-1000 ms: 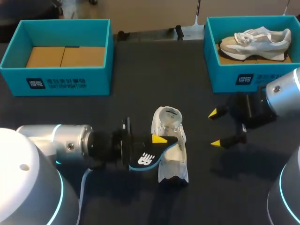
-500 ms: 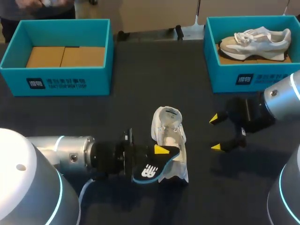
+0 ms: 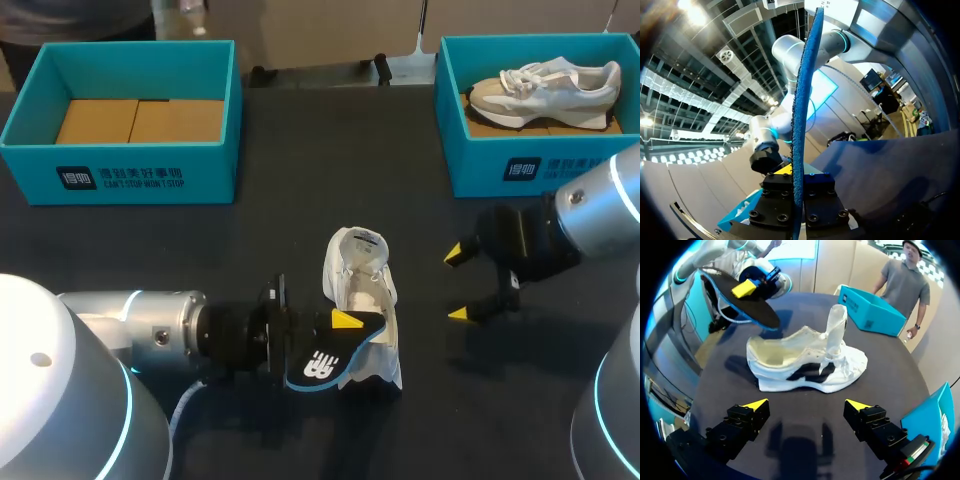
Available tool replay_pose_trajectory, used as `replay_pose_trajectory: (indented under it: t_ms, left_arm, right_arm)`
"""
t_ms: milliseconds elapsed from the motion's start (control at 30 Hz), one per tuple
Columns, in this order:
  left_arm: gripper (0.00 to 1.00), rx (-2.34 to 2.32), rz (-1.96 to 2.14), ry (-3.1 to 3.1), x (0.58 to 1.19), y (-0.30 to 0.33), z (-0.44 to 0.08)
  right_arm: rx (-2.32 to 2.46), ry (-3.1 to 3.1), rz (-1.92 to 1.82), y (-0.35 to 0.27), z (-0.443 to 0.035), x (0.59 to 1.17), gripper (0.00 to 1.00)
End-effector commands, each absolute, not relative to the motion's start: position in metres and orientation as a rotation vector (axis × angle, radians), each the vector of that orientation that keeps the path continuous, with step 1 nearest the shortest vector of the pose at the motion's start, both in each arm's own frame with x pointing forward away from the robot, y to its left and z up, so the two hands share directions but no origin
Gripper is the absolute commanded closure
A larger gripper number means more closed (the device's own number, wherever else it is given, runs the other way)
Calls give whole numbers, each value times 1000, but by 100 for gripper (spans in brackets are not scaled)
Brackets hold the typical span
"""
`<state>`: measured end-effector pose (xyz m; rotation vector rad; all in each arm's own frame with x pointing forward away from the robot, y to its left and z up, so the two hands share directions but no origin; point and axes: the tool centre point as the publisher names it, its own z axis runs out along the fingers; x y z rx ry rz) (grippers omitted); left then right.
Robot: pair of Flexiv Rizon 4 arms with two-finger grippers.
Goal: Take the shoe out of the shoebox, open the shoe tongue, remove and reinsert the insole, then place the shoe into the shoebox
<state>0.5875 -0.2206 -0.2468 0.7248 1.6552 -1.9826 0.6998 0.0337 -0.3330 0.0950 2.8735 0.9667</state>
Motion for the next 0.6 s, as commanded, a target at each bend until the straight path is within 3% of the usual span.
replay_pose_trajectory:
  t_ms: [33,600]
  left_arm:
    - [100,735,-1997,1643,590,-228,-251]
    - [100,725,-1998,1699,601,-254,-267]
  right_arm:
    - [109,2889,845,34,-340,695,0]
    - [84,2873,874,35,-359,706,0]
